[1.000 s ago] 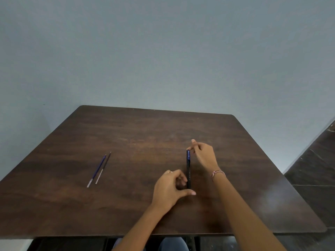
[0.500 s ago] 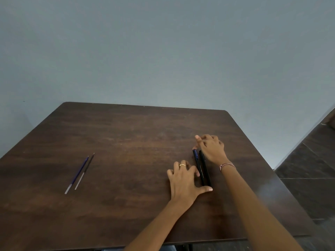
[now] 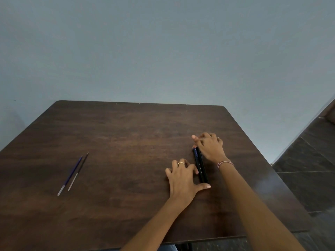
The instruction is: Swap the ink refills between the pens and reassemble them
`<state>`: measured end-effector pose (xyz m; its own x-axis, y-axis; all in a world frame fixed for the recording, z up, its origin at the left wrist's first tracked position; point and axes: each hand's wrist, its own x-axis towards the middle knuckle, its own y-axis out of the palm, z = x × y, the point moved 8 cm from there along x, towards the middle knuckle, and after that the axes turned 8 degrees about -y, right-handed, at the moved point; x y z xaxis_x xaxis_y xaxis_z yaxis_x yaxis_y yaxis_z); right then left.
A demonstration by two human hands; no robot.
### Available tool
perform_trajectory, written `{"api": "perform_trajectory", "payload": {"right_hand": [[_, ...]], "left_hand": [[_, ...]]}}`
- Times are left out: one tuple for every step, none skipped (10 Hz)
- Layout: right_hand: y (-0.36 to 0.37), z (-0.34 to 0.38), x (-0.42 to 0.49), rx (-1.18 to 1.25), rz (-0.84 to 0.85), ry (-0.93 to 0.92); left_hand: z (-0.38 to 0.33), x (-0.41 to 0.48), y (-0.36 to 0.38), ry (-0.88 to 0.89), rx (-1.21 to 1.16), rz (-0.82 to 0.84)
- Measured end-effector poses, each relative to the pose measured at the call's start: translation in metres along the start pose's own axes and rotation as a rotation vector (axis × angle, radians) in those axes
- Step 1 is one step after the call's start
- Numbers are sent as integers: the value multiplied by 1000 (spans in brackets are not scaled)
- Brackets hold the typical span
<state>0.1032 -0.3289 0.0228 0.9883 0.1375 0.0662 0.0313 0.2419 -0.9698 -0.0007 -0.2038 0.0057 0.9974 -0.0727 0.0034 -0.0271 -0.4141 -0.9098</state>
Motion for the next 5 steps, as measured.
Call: {"api": "perform_trajectory", "payload": {"right_hand": [[1,-1,-1,-8,13,9],[1,4,-3,-3,18,14],[-2,10,-3,14,-19,9],[-15,28,-7,28,-80,-29],[-21,44,-11,49,-155,-67]], "left_hand": [[1,0,0,-4,-3,12],[5,1,-3,-7,-18,18],[5,2,-7,-2,-18,14],[1,2,-14,14,-21,-16],[1,-1,-16,11,-40,-25]]}}
